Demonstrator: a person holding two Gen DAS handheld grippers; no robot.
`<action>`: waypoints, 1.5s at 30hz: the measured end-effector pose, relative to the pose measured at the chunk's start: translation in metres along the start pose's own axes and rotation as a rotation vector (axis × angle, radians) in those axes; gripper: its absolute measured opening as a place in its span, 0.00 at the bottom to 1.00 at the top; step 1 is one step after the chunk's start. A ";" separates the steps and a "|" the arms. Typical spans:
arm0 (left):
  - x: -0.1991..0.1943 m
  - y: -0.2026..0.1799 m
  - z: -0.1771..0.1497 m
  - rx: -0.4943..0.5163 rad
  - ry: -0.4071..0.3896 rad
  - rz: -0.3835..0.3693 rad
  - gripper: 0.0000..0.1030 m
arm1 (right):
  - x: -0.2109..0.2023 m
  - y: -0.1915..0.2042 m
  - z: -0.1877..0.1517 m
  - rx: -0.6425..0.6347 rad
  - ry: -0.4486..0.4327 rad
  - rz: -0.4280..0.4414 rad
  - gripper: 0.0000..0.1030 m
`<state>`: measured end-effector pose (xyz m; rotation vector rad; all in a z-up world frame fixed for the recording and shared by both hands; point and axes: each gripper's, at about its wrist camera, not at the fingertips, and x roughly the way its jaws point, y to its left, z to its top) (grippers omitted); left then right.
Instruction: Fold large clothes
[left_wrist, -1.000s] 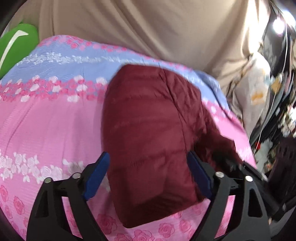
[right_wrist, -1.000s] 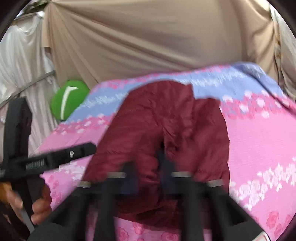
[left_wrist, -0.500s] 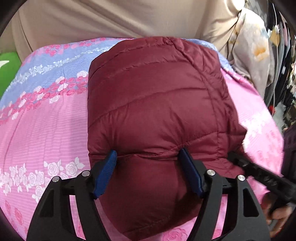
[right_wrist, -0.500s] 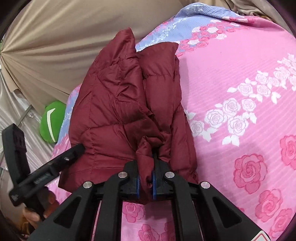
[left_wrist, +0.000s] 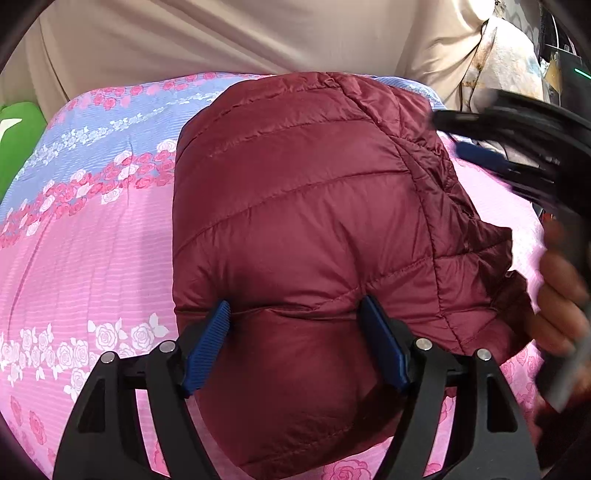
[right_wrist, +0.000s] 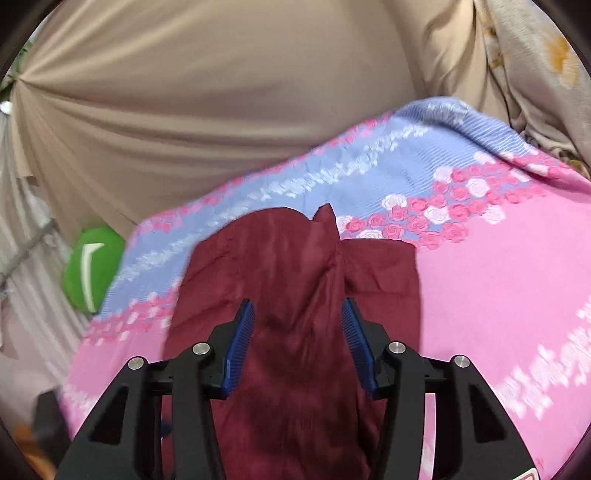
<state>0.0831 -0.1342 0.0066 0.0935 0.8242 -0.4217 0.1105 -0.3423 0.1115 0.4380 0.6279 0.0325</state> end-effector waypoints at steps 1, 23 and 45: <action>0.000 0.000 0.000 -0.001 0.001 0.000 0.69 | 0.017 0.000 0.003 -0.004 0.021 -0.022 0.44; 0.002 -0.009 0.008 0.042 -0.015 -0.023 0.75 | 0.007 -0.037 -0.018 0.108 -0.012 -0.058 0.16; -0.025 0.050 0.023 -0.135 -0.081 -0.127 0.85 | -0.047 -0.031 -0.063 0.069 -0.006 -0.057 0.47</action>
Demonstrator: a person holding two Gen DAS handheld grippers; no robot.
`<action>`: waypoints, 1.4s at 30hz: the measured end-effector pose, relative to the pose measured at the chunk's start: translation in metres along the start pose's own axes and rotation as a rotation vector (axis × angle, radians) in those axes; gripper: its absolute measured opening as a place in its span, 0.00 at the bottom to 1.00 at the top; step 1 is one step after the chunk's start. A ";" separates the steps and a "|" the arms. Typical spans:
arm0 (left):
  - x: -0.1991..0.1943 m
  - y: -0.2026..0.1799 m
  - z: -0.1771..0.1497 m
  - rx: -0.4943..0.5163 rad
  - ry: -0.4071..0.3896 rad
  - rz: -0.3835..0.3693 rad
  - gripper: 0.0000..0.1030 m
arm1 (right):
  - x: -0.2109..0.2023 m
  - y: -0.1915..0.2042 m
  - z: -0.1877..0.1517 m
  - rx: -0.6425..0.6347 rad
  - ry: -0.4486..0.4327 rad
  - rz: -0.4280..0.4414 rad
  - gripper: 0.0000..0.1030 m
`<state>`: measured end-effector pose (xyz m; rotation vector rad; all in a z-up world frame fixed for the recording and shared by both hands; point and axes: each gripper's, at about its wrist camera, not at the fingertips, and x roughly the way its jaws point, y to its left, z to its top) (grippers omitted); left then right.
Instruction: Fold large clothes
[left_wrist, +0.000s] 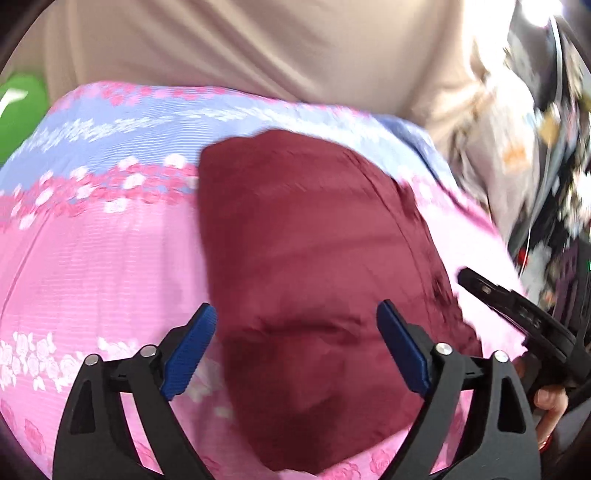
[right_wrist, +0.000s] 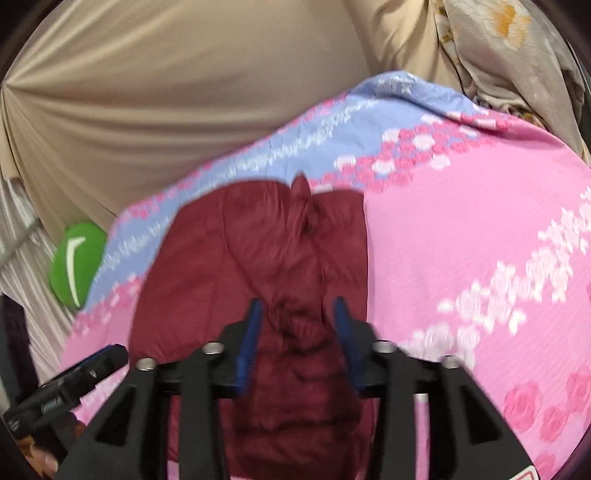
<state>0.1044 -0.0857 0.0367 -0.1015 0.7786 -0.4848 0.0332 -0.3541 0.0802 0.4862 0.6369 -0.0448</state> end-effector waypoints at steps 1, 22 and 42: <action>0.002 0.011 0.007 -0.034 0.002 -0.003 0.85 | 0.003 0.001 0.008 -0.009 -0.005 -0.001 0.50; 0.069 0.010 0.018 -0.002 0.133 -0.009 0.89 | 0.087 -0.016 0.011 -0.030 0.115 -0.045 0.03; 0.085 0.048 0.010 -0.134 0.314 -0.381 0.83 | 0.024 -0.054 -0.046 0.216 0.196 0.188 0.58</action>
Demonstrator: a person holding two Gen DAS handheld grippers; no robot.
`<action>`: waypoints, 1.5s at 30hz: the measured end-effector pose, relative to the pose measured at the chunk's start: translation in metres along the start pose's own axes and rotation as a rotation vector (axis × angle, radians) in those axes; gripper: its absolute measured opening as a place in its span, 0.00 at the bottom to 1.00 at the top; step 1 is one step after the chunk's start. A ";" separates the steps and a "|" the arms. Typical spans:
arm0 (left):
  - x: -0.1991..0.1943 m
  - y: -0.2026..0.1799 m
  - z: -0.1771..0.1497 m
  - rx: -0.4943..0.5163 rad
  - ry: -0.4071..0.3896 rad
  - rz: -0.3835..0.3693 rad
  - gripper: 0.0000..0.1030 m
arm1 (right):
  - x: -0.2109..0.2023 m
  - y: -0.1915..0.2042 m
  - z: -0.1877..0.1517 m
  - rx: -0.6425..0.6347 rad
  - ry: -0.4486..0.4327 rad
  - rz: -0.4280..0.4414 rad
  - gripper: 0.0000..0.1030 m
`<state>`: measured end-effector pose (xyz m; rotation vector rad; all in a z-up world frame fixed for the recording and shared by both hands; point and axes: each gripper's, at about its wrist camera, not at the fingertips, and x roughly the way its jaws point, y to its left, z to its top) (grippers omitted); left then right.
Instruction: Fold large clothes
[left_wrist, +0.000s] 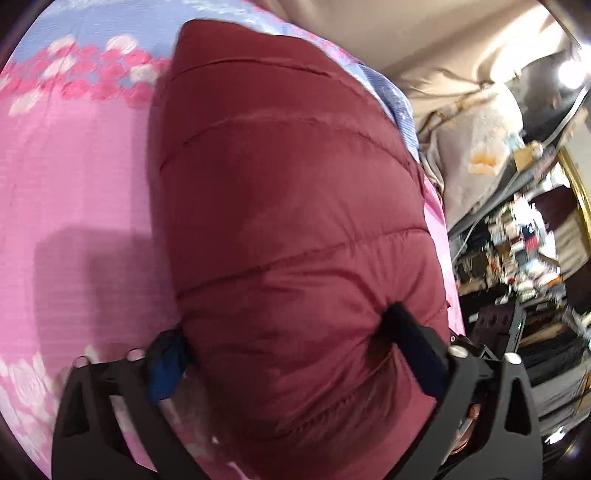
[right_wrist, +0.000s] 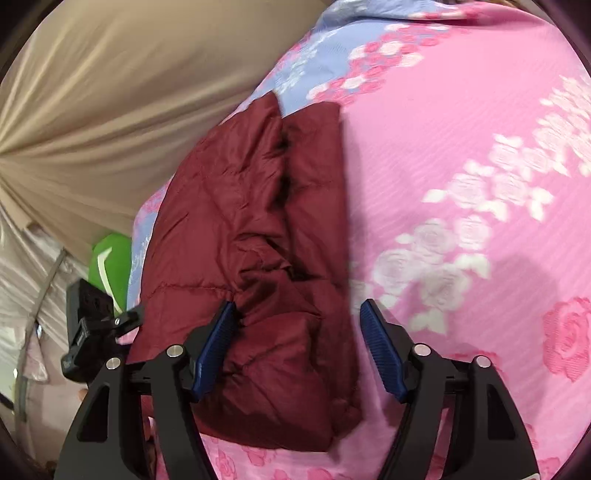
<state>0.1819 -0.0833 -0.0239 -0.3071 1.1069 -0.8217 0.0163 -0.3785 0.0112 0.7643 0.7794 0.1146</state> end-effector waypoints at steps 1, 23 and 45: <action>-0.003 -0.001 0.002 0.008 -0.003 0.002 0.80 | 0.007 0.006 0.001 0.004 0.017 0.011 0.56; -0.070 -0.050 -0.050 0.412 -0.155 0.415 0.78 | -0.002 0.095 -0.030 -0.257 -0.057 -0.098 0.59; -0.056 -0.006 -0.073 0.286 -0.042 0.484 0.52 | 0.017 0.054 -0.028 -0.188 -0.037 -0.250 0.08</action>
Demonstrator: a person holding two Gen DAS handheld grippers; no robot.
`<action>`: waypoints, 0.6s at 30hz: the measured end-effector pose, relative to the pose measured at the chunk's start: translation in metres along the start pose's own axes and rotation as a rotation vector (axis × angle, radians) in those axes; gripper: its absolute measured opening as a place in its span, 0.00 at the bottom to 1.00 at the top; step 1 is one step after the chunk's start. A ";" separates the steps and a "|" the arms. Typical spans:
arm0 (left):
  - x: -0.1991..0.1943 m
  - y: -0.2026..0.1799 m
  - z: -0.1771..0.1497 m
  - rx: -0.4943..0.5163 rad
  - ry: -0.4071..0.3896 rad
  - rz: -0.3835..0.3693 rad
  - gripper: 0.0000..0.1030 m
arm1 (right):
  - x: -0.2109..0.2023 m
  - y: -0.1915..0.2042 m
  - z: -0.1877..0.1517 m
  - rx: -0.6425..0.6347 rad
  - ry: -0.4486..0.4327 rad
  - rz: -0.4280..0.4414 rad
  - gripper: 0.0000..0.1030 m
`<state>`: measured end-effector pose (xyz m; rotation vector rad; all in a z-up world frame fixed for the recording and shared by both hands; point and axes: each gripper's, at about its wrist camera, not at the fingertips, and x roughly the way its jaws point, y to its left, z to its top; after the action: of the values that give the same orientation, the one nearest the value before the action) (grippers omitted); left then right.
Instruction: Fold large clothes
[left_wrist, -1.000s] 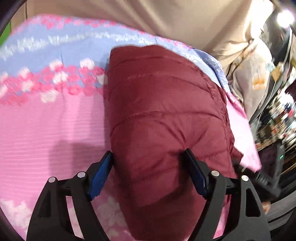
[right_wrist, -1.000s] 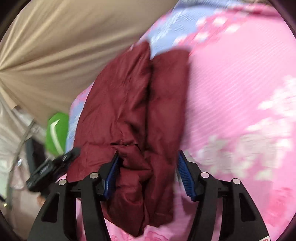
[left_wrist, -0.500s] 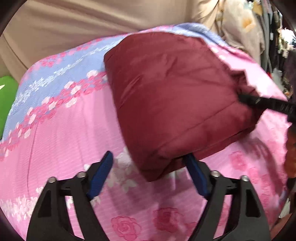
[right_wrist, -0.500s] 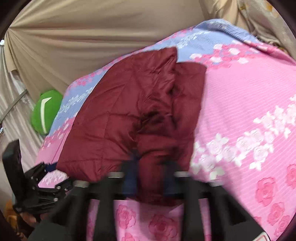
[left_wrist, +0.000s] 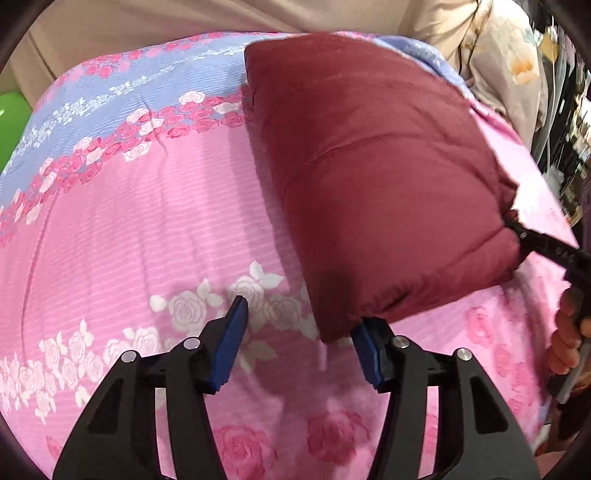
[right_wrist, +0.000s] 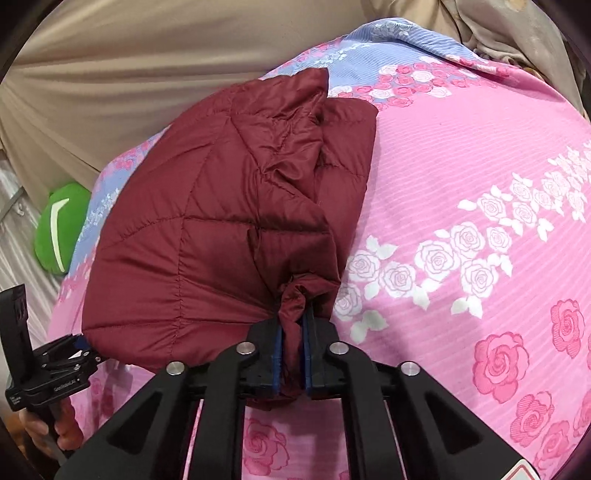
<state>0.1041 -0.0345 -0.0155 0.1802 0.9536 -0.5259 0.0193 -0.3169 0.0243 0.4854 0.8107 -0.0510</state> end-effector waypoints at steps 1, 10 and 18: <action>-0.007 0.002 0.000 -0.003 -0.008 -0.018 0.52 | -0.006 -0.002 -0.001 0.009 -0.007 0.010 0.13; -0.054 0.014 0.047 -0.129 -0.177 -0.119 0.95 | -0.035 -0.016 0.032 0.121 -0.088 0.131 0.65; 0.033 0.008 0.087 -0.227 0.014 -0.181 0.96 | 0.025 -0.016 0.032 0.181 0.072 0.199 0.69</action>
<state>0.1869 -0.0713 0.0073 -0.1083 1.0416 -0.5782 0.0549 -0.3414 0.0195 0.7400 0.8285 0.0782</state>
